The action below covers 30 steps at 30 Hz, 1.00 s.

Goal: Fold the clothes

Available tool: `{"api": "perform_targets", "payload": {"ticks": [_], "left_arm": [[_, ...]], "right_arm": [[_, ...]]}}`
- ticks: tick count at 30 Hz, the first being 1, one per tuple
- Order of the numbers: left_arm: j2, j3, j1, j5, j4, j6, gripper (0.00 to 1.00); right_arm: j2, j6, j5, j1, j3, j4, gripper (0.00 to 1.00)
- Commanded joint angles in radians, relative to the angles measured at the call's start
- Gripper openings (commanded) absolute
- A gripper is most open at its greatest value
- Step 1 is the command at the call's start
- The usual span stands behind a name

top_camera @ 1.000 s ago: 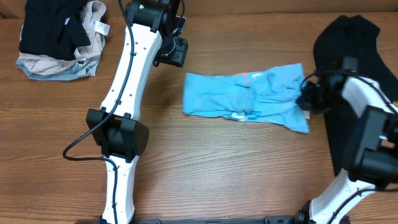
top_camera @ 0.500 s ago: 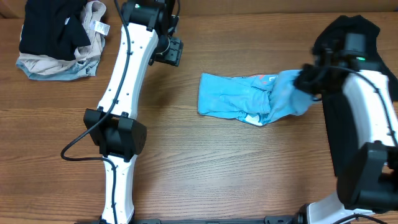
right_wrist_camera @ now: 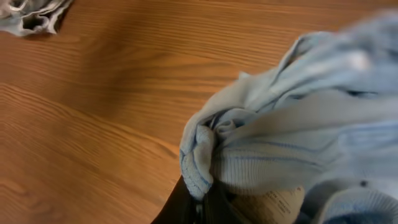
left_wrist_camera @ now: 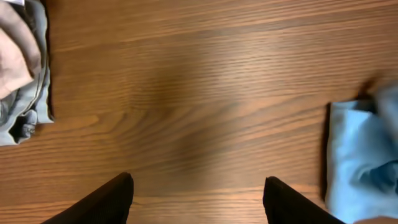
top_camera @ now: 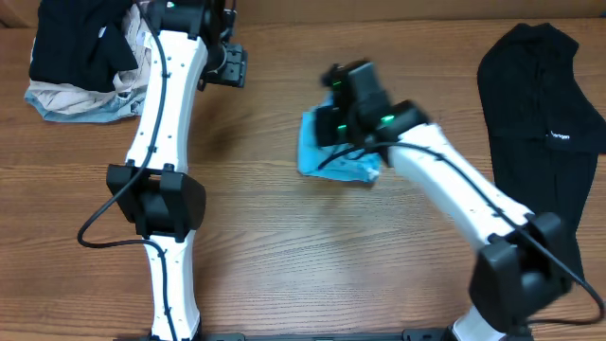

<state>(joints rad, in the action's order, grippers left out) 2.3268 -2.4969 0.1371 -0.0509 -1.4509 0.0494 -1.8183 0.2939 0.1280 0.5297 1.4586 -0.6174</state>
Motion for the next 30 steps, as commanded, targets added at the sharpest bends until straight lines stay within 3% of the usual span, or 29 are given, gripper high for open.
{"api": "perform_targets", "payload": {"ticks": [1, 3, 5, 14, 20, 30], "left_arm": [[0.003, 0.069, -0.018, -0.011, 0.014, -0.013, 0.69], [0.003, 0.099, -0.021, -0.011, 0.021, -0.014, 0.68], [0.003, 0.132, -0.023, -0.012, 0.034, -0.029, 0.69], [0.003, 0.161, -0.026, -0.008, 0.084, -0.027, 0.7], [0.003, 0.161, -0.026, -0.008, 0.106, -0.027, 0.72], [0.003, 0.161, -0.026, -0.008, 0.12, -0.027, 0.74]], "right_arm": [[-0.092, 0.058, -0.06, 0.032, 0.018, 0.047, 0.07], [-0.109, 0.058, -0.056, 0.037, 0.018, 0.05, 0.42], [-0.098, 0.058, -0.042, 0.036, 0.025, 0.036, 0.57], [0.018, -0.011, -0.054, -0.044, 0.186, -0.167, 0.68], [-0.012, -0.023, -0.063, -0.108, 0.17, -0.174, 0.68], [-0.206, -0.078, -0.037, -0.115, 0.164, -0.079, 0.67]]}}
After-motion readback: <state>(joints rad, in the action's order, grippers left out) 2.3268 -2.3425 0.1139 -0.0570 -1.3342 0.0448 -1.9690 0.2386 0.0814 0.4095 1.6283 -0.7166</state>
